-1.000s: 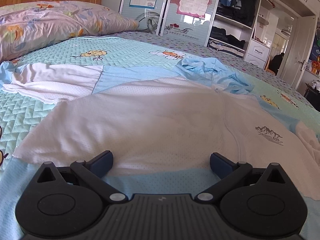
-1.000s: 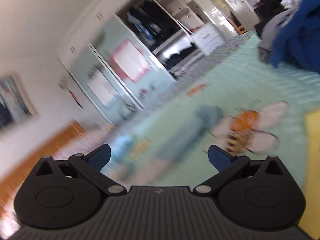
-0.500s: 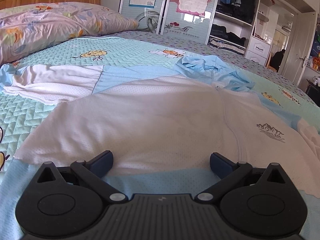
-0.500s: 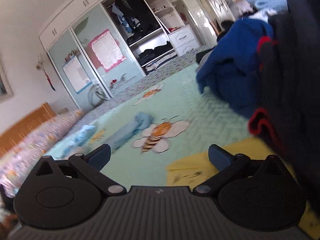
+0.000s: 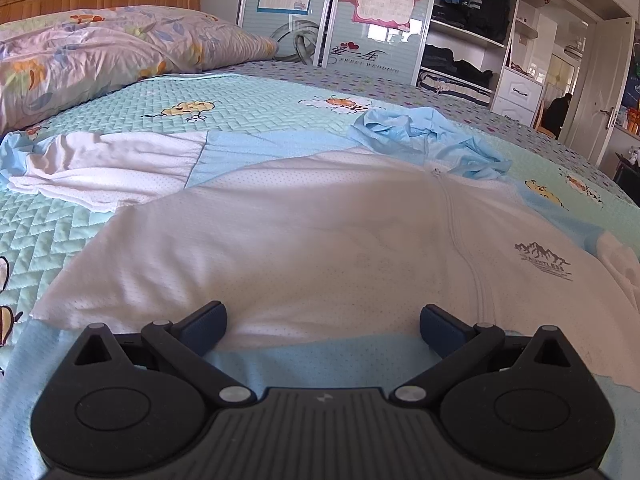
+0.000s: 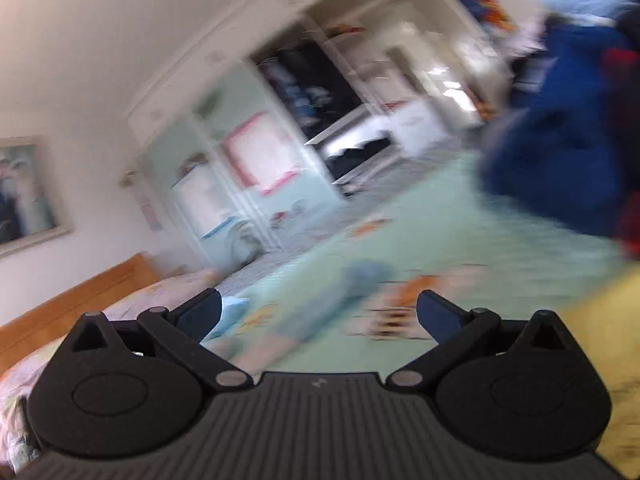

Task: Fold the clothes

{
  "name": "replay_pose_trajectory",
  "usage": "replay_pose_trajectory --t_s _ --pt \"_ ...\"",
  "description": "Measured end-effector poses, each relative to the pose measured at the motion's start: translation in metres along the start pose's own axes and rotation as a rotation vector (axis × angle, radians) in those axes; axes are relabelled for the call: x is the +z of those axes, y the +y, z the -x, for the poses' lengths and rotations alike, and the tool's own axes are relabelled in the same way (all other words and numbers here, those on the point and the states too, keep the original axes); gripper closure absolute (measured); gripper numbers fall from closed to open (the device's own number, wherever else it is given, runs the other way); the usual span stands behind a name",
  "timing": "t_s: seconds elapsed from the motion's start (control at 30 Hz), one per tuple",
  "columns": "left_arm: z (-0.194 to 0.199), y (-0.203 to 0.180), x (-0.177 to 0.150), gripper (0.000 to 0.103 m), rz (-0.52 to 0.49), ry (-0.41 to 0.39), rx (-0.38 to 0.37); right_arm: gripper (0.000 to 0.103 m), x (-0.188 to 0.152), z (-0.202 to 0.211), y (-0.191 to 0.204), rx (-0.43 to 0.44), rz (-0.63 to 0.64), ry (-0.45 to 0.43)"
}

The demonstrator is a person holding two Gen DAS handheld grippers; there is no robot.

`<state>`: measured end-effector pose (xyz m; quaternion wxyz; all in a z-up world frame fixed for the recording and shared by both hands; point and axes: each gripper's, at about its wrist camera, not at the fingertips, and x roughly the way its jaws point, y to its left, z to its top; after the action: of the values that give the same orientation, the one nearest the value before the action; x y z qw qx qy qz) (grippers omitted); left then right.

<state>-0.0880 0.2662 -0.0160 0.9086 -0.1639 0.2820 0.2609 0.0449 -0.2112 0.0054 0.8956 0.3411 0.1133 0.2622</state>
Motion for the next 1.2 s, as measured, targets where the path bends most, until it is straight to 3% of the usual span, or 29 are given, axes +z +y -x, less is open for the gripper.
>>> replay_pose_trajectory --t_s 0.07,0.13,0.27,0.37,0.43,0.53,0.8,0.83,0.9,0.97,1.03,1.1,1.2 --pt "0.001 0.0 0.0 0.0 -0.003 0.002 0.0 0.0 0.023 0.026 -0.02 -0.064 -0.022 -0.087" --pt "0.004 -0.001 0.001 0.0 -0.01 0.01 -0.001 0.0 0.038 0.03 -0.024 -0.053 -0.064 -0.05" --pt "0.01 -0.003 0.002 0.0 -0.024 0.026 -0.003 0.0 0.027 -0.016 0.031 -0.016 0.02 0.136" --pt "0.016 -0.003 0.001 0.0 -0.048 0.039 -0.025 0.0 0.002 -0.08 0.063 -0.028 -0.03 0.316" --pt "0.017 0.001 -0.003 0.0 -0.052 0.032 -0.054 0.0 -0.01 -0.121 0.064 -0.072 -0.088 0.356" --pt "0.017 0.006 -0.009 0.0 -0.047 0.015 -0.088 0.0 -0.011 -0.154 0.048 -0.115 -0.13 0.334" --pt "0.009 0.0 -0.008 0.0 -0.057 -0.002 -0.093 0.001 -0.008 -0.234 0.001 -0.222 -0.225 0.253" --pt "0.009 0.001 -0.007 0.0 -0.047 -0.003 -0.1 0.006 -0.009 -0.244 0.0 -0.231 -0.213 0.273" --pt "0.009 0.002 -0.008 0.0 -0.04 -0.006 -0.106 0.032 -0.012 -0.258 0.002 -0.244 -0.173 0.335" --pt "0.008 0.002 -0.008 0.0 -0.036 -0.007 -0.108 0.069 -0.015 -0.26 0.0 -0.255 -0.185 0.358" --pt "0.008 0.002 -0.008 0.0 -0.033 -0.009 -0.111 0.087 -0.018 -0.256 -0.006 -0.271 -0.218 0.351" --pt "0.008 0.003 -0.007 0.0 -0.03 -0.009 -0.113 0.091 -0.02 -0.247 -0.004 -0.265 -0.237 0.333" --pt "0.007 0.002 -0.006 0.0 -0.029 -0.003 -0.113 0.095 -0.006 -0.225 0.016 -0.184 -0.212 0.253"
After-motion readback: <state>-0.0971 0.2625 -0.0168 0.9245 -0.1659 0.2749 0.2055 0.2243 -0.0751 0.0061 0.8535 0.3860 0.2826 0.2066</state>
